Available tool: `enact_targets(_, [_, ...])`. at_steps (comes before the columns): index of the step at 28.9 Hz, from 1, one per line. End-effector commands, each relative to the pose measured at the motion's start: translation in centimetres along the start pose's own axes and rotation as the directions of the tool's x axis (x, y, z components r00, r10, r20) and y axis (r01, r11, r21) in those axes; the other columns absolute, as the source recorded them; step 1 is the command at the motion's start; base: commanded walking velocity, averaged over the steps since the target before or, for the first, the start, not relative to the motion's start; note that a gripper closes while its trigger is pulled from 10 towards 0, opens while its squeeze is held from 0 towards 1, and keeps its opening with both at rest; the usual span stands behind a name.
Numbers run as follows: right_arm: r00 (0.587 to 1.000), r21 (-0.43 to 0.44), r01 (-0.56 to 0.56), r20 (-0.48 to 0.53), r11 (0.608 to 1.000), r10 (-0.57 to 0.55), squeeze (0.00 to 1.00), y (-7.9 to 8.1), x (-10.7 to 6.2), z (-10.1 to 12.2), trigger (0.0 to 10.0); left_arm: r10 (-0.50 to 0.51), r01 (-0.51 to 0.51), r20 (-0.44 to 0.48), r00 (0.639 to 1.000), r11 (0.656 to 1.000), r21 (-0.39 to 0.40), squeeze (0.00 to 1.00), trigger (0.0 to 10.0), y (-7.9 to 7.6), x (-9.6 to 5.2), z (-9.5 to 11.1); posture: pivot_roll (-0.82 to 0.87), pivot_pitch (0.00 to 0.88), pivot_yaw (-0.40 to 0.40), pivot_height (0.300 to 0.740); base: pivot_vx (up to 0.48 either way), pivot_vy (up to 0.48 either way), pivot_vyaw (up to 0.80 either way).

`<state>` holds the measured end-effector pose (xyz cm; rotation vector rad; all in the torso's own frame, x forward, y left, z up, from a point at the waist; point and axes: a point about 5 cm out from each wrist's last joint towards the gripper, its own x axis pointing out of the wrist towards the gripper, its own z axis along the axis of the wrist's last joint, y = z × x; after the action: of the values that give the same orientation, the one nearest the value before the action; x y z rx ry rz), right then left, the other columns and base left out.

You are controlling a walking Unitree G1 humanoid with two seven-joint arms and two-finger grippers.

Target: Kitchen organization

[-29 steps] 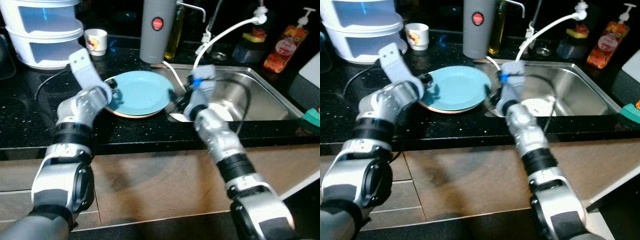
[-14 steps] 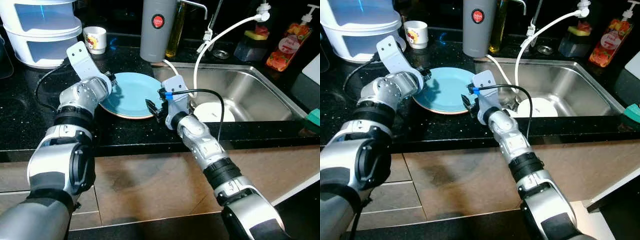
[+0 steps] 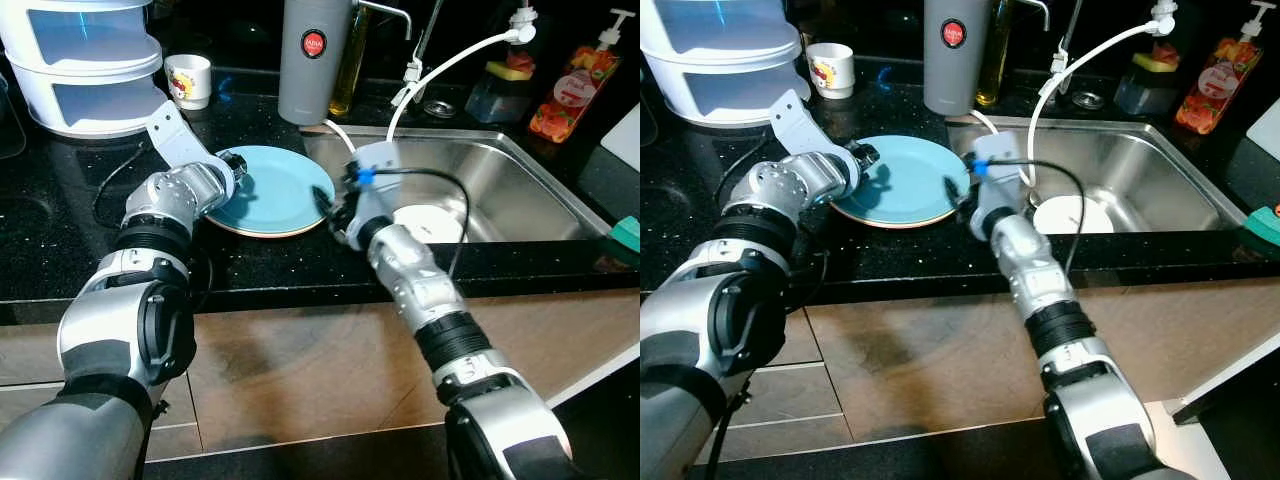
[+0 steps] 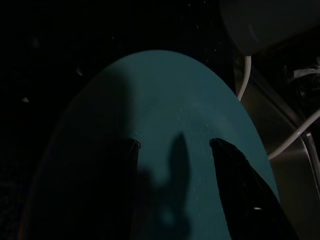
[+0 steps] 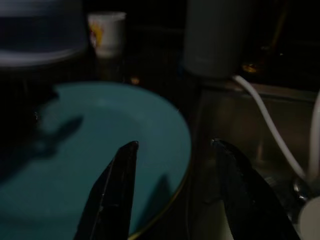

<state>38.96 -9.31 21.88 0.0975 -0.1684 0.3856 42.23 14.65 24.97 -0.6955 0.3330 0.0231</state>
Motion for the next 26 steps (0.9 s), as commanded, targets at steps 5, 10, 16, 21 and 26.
enact_targets(5, [0.983, 0.194, 0.050, 0.161, 0.980, -0.082, 0.00, -1.8, 0.1, 4.0, 10.0, -0.010, 0.013, -0.018, 1.000, 0.990, 0.139, 0.00, 10.0, -0.2, 0.3, -1.6, 0.05, 0.040, -0.106, 0.740, 0.000, 0.000, 0.00])
enact_targets(10, [0.973, 0.227, 0.056, 0.204, 0.972, -0.104, 0.00, -2.6, -0.4, 5.2, 10.0, 0.037, -0.082, 0.180, 0.983, 0.966, 0.245, 0.00, 10.0, 0.5, -0.6, 2.7, 0.05, 0.039, -0.109, 0.740, 0.000, 0.000, 0.00])
enact_targets(16, [0.978, 0.205, 0.058, 0.184, 0.977, -0.097, 0.00, -2.5, -0.5, 4.6, 10.0, 0.159, -0.182, 0.145, 0.977, 0.970, 0.162, 0.00, 10.0, 3.4, -0.5, 2.6, 0.05, 0.039, -0.108, 0.740, 0.000, 0.000, 0.00])
enact_targets(21, [0.981, 0.194, 0.054, 0.172, 0.979, -0.088, 0.00, -2.4, -0.5, 4.4, 10.0, 0.154, -0.171, 0.122, 0.981, 0.975, 0.142, 0.00, 10.0, 3.7, -0.3, 2.1, 0.05, 0.038, -0.112, 0.740, 0.000, 0.000, 0.00])
enact_targets(26, [0.984, 0.194, 0.049, 0.157, 0.980, -0.080, 0.00, -2.2, -0.5, 4.2, 10.0, 0.122, -0.138, 0.115, 0.986, 0.980, 0.142, 0.00, 10.0, 3.5, -0.2, 1.8, 0.05, 0.039, -0.114, 0.740, 0.000, 0.000, 0.00])
